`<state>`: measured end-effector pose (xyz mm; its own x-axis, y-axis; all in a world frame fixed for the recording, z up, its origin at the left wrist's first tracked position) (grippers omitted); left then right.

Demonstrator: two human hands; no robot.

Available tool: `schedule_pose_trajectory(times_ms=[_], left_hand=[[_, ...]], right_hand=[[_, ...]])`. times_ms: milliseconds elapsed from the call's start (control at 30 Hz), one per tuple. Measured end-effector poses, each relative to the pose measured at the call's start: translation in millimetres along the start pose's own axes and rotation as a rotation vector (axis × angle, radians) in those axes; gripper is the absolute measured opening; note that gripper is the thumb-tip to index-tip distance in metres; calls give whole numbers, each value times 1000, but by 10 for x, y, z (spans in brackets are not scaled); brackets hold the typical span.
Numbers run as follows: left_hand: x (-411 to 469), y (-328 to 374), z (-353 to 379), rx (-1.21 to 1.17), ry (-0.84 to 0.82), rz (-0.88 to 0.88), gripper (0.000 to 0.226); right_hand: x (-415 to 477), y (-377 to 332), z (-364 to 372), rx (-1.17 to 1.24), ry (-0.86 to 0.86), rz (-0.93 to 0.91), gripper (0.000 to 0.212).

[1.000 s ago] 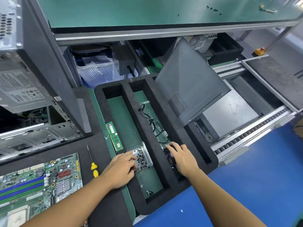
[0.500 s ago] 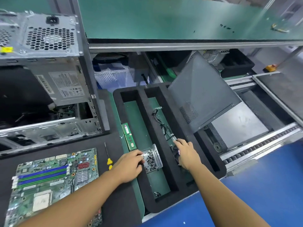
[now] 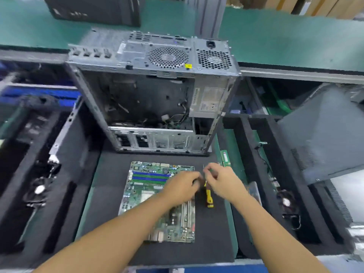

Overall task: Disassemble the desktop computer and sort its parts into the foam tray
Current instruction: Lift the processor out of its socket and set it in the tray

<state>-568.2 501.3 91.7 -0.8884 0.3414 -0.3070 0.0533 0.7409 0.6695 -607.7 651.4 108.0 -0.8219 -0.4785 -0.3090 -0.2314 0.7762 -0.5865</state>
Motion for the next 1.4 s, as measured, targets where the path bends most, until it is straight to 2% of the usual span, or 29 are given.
schedule_pose_trajectory(times_ms=[167, 233, 333, 433, 567, 700, 900, 1067, 1400], left_hand=[[-497, -813, -320, -6, -25, -87, 27], [-662, -1124, -406, 17, -20, -135, 27], [-850, -1448, -433, 174, -104, -129, 27], [-972, -1619, -346, 334, -199, -101, 42], [-993, -1614, -224, 409, -139, -43, 62], [-966, -1580, -162, 360, -39, -33, 50], [-974, -1617, -86, 311, 5, -84, 45], [-994, -1561, -80, 381, 4, -121, 45], [-899, -1373, -143, 537, -37, -184, 32]], right_hand=[[235, -618, 515, -99, -156, -72, 8], [293, -754, 692, -108, -214, -67, 14], [332, -879, 951, -124, -316, -60, 19], [323, -969, 1174, -212, -386, -102, 21], [260, -980, 1482, -390, -369, -80, 51], [212, -923, 1596, -337, -309, -46, 67], [202, -895, 1629, -415, -273, -92, 58], [201, -879, 1638, -465, -251, -109, 51], [144, -965, 1729, -737, -265, -303, 23]])
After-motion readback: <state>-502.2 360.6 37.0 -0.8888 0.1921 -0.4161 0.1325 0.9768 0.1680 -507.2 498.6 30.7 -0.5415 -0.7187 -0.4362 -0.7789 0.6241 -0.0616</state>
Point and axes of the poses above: each hand's wrist, its own x-axis towards the middle knuckle, its own z-axis out of the palm, y = z × x, the point moved 4 cm from there along x, towards the middle knuckle, and after that the axes turned 12 degrees about -y, right-handed, at the moved point
